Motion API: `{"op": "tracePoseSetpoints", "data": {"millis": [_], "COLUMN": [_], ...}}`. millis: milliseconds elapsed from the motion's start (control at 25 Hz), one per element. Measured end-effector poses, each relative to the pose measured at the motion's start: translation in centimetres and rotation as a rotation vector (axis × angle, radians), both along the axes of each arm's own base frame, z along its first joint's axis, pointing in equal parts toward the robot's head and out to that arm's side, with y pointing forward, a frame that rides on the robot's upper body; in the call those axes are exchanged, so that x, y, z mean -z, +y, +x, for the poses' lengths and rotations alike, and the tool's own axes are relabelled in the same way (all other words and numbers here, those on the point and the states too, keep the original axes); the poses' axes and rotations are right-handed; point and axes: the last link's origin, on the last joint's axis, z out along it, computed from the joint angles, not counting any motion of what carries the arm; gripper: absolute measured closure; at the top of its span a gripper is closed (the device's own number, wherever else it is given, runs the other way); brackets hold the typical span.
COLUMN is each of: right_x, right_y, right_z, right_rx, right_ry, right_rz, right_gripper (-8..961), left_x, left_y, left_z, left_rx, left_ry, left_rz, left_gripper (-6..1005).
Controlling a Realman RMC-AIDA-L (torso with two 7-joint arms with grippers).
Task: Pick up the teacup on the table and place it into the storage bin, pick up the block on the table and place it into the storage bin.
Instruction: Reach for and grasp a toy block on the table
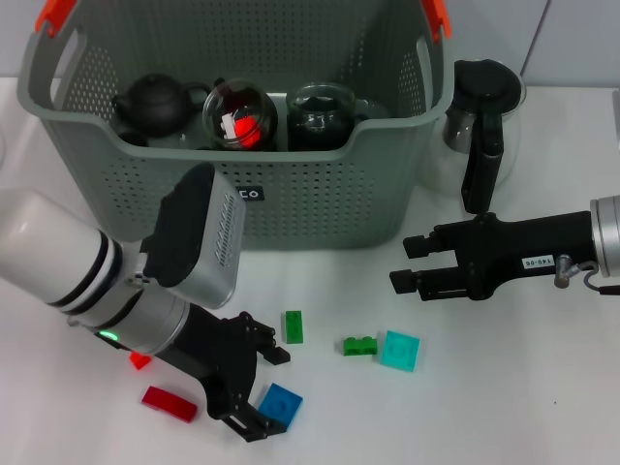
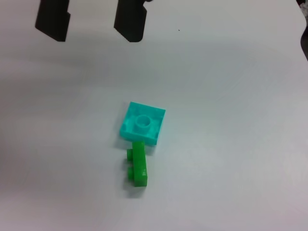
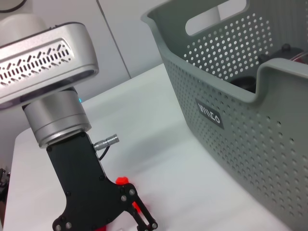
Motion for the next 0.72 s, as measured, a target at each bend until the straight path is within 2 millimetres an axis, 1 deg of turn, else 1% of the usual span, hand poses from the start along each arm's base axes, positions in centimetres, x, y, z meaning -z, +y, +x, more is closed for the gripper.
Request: {"op": "tracePoseSetpoints", "data": {"millis": [280,480,720], "right_x": [0.0,0.0,-0.1], "right_y": [0.0,0.0,0.0], "right_z": [0.0,0.1,0.1], "right_rx": [0.001,0.003,0.003], "right_ry": [0.000,0.000,-0.001], "right_rz": [0.000,0.000,0.001], "right_gripper": [310,310,310], "left_x": [0.3,0.5,-0.2], "left_y": [0.2,0.7,1.7], "left_z": [0.1,0.3,0.8], "left_rx": [0.014,-0.008,-0.040], "left_ry": [0.010,0.016,-0.001], "left_rz": [0.012,0.052,0.108], "left_gripper": [167,177,188]}}
